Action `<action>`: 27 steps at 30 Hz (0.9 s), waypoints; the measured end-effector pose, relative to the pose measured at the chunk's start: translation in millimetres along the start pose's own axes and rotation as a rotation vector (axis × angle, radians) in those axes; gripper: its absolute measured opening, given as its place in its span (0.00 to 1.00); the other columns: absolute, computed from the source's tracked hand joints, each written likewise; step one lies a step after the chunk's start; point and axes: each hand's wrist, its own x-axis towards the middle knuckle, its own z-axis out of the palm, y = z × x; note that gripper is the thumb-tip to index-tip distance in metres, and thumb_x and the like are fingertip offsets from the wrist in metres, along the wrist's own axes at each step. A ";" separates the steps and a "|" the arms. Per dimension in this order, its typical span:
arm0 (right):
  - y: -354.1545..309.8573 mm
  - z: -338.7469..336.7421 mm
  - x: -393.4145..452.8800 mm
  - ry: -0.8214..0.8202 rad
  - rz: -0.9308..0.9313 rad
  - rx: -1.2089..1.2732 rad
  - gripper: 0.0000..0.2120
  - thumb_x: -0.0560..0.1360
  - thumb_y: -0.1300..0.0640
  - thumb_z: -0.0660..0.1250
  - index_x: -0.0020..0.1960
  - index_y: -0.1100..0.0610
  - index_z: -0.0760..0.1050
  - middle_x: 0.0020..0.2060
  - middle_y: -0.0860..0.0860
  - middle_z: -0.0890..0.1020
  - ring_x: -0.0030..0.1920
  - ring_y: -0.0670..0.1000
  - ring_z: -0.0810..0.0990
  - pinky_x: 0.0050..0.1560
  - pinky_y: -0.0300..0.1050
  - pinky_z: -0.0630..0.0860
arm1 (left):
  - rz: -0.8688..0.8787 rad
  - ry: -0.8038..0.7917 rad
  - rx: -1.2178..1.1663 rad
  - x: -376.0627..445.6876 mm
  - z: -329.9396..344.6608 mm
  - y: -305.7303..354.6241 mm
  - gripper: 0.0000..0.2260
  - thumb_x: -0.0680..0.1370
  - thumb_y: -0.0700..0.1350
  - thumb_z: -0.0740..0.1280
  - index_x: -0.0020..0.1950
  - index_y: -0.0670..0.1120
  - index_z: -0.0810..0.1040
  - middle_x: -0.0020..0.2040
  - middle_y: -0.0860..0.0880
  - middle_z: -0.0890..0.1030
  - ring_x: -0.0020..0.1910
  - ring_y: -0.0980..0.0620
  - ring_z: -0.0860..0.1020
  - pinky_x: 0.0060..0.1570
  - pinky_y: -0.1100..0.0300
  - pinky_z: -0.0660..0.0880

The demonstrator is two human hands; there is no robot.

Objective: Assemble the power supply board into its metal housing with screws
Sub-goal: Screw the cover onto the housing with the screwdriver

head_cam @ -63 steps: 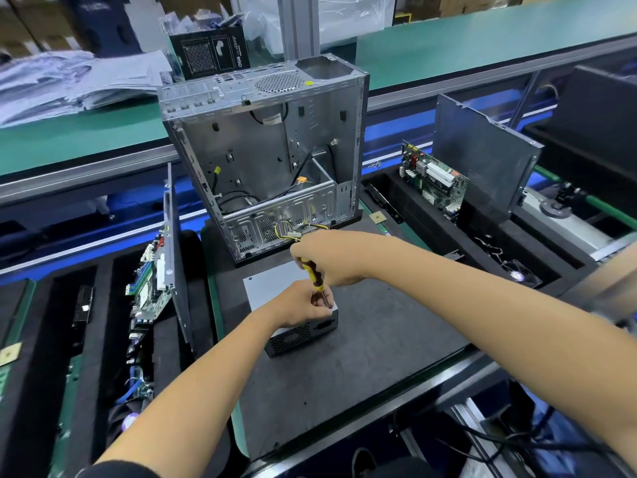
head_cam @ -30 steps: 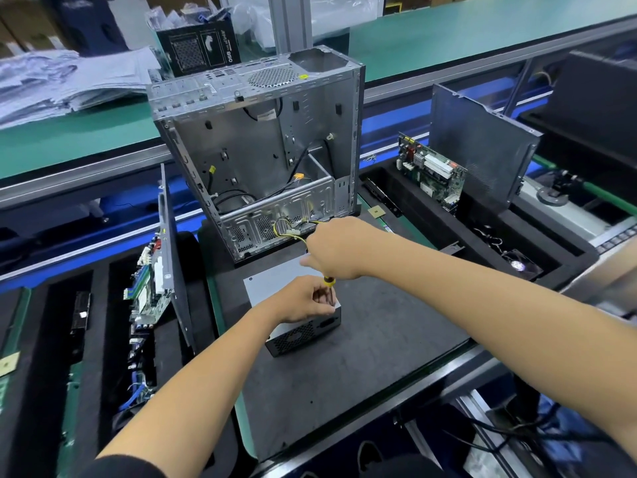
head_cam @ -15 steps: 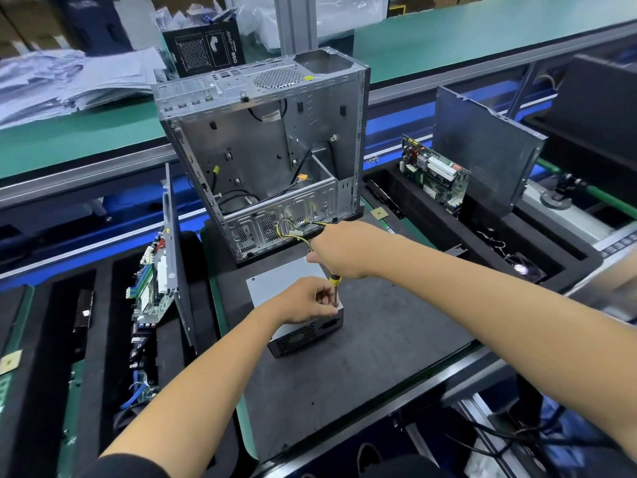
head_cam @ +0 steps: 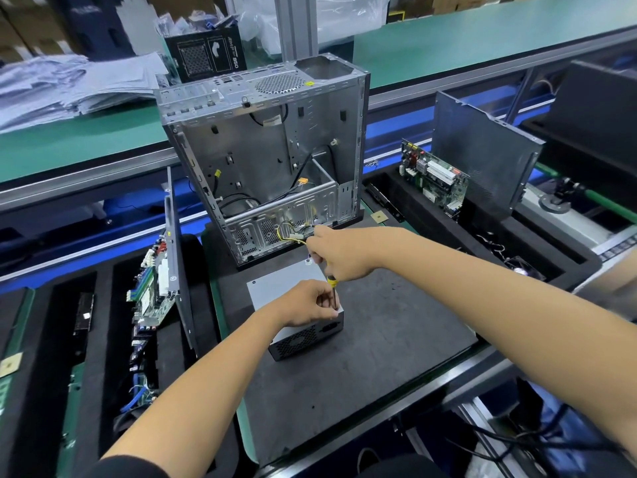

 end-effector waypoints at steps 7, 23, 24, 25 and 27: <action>-3.0 3.4 11.4 0.092 0.041 -0.025 0.10 0.77 0.65 0.60 0.37 0.58 0.67 0.39 0.53 0.73 0.40 0.53 0.69 0.36 0.47 0.66 | -0.018 -0.004 -0.013 0.3 -0.3 -0.8 0.03 0.73 0.39 0.72 0.45 0.43 0.79 0.32 0.57 0.74 0.29 0.63 0.70 0.34 0.73 0.67; 6.7 -0.4 22.9 0.062 0.067 0.025 0.14 0.80 0.51 0.61 0.39 0.56 0.65 0.34 0.50 0.70 0.35 0.52 0.70 0.32 0.45 0.65 | -0.059 -0.020 -0.002 0.0 -1.8 1.1 0.03 0.73 0.41 0.72 0.43 0.47 0.79 0.36 0.53 0.77 0.30 0.64 0.71 0.35 0.72 0.68; 7.9 -0.1 23.2 0.062 0.073 0.051 0.09 0.78 0.54 0.62 0.44 0.57 0.66 0.37 0.50 0.71 0.37 0.52 0.70 0.32 0.45 0.64 | -0.062 -0.022 -0.007 -0.6 -2.0 2.1 0.03 0.74 0.42 0.72 0.42 0.48 0.78 0.37 0.53 0.78 0.30 0.64 0.71 0.35 0.72 0.68; 9.7 1.1 23.8 0.057 0.079 0.096 0.07 0.77 0.57 0.64 0.49 0.59 0.67 0.40 0.51 0.71 0.39 0.53 0.70 0.31 0.45 0.64 | -0.069 -0.026 -0.010 -1.1 -2.3 3.6 0.03 0.74 0.43 0.71 0.42 0.49 0.78 0.38 0.52 0.79 0.31 0.64 0.71 0.36 0.71 0.69; 14.6 4.7 27.0 0.067 0.104 0.250 0.14 0.74 0.60 0.67 0.56 0.60 0.65 0.41 0.54 0.74 0.38 0.54 0.72 0.31 0.46 0.66 | -0.088 -0.026 -0.002 0.2 -3.8 8.1 0.05 0.77 0.47 0.69 0.41 0.49 0.78 0.41 0.50 0.81 0.34 0.59 0.73 0.37 0.68 0.70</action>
